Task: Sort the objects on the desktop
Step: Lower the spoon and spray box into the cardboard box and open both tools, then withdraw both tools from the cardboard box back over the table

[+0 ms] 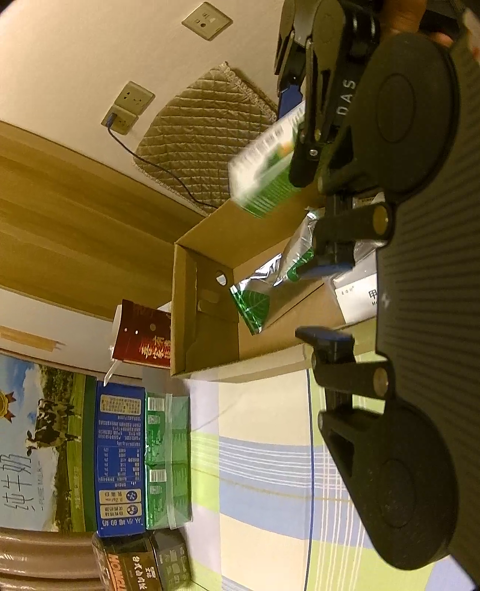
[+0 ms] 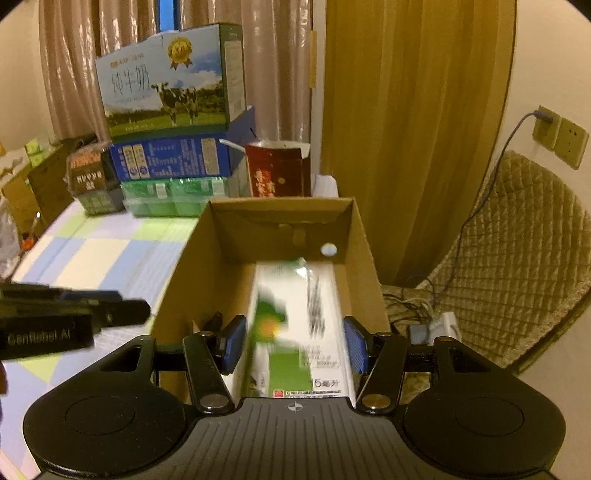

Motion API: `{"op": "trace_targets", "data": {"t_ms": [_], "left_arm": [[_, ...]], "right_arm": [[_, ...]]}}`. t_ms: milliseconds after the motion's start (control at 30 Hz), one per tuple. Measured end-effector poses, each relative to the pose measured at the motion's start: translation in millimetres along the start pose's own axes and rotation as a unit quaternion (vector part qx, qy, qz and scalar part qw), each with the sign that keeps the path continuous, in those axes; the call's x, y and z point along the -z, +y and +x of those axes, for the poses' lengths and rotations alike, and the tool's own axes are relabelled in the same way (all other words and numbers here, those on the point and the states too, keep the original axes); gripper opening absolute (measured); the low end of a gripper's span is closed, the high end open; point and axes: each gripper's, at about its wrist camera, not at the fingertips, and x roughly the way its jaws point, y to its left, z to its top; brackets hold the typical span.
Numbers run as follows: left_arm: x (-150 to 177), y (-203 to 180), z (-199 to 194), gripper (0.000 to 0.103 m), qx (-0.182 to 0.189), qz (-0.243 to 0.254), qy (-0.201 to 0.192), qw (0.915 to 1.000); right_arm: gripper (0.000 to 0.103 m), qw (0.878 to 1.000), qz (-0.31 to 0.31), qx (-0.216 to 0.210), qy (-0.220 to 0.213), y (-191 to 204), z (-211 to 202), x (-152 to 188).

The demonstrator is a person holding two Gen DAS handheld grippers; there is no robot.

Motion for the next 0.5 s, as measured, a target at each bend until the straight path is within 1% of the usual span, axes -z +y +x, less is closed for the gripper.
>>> {"op": "trace_targets", "data": {"t_ms": [33,67,133,200,267,367,500], "left_arm": [[0.5,2.0,-1.1,0.043,0.001,-0.002,-0.002,1.0],[0.9,3.9,-2.2,0.056,0.0,-0.005,-0.005,1.0],[2.1,7.2,-4.5,0.066,-0.007,-0.006,-0.012,0.9999],[3.8,10.8,-6.7,0.07,-0.013,-0.005,-0.015,0.9998],[5.9,14.2,-8.7,0.081,-0.02,-0.008,-0.017,0.9996],[10.9,17.3,-15.9,0.091,-0.032,-0.006,-0.025,0.9992],[18.1,18.1,-29.2,0.101,-0.046,-0.005,-0.04,0.9981]], "right_arm": [[0.081,1.0,0.003,0.002,-0.004,-0.7,-0.6,-0.9],[0.085,1.0,0.003,0.005,-0.011,-0.8,-2.1,-1.2],[0.086,1.0,-0.003,0.008,-0.011,0.2,-3.5,-1.6],[0.086,1.0,-0.007,0.012,-0.008,0.4,-4.9,0.1],[0.086,1.0,-0.009,0.016,-0.005,0.5,-7.5,3.2],[0.086,1.0,-0.012,0.02,-0.004,0.7,-13.9,8.3],[0.089,0.999,-0.016,0.031,-0.006,2.6,-27.0,13.9]]}}
